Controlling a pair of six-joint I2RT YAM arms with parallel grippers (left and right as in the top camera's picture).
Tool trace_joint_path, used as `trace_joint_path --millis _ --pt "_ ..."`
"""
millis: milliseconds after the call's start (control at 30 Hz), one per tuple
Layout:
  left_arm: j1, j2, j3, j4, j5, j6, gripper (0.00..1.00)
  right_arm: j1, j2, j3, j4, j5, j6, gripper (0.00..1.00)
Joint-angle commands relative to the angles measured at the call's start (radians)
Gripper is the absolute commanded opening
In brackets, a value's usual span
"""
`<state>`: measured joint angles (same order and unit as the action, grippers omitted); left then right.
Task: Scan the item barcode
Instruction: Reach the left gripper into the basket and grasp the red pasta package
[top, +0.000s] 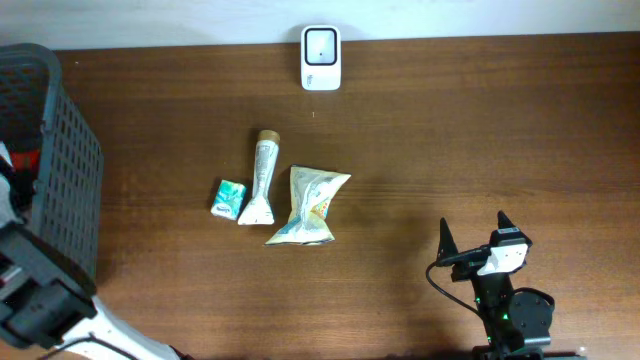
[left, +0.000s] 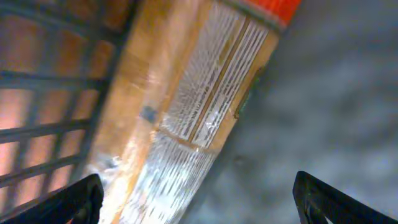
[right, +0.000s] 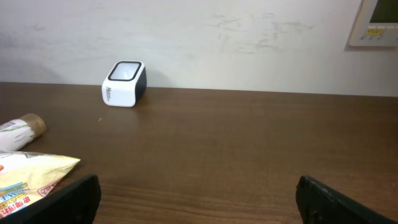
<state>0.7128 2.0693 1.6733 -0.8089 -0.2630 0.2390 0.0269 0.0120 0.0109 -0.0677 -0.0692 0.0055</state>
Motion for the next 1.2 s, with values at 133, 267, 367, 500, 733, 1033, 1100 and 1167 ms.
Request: trace_joint_path --millis 133,267,367,500,733,1033,1100,1167 --pt "0.020 0.059 0.005 0.113 -0.061 0.049 0.96 0.006 -0.006 -0.005 -0.004 -0.005 0.011 0.99" --pt "0.023 0.064 0.005 0.159 -0.066 0.051 0.96 0.006 -0.006 -0.005 -0.004 -0.005 0.011 0.99" --pt "0.028 0.095 0.004 0.177 -0.067 0.102 0.96 0.006 -0.006 -0.005 -0.004 -0.005 0.011 0.99" --pt "0.031 0.134 0.004 0.196 -0.066 0.123 0.96 0.006 -0.006 -0.005 -0.004 -0.005 0.011 0.99" --pt "0.031 0.160 0.004 0.245 0.010 0.123 0.95 0.006 -0.006 -0.005 -0.004 -0.005 0.011 0.99" --pt "0.032 0.232 0.003 0.208 0.039 0.130 0.74 0.006 -0.006 -0.005 -0.004 -0.005 0.011 0.99" --pt "0.032 0.232 0.003 0.207 0.039 0.130 0.62 0.006 -0.006 -0.005 -0.004 -0.005 0.011 0.99" --pt "0.032 0.232 0.003 0.206 0.039 0.130 0.47 0.006 -0.006 -0.005 -0.004 -0.005 0.011 0.99"
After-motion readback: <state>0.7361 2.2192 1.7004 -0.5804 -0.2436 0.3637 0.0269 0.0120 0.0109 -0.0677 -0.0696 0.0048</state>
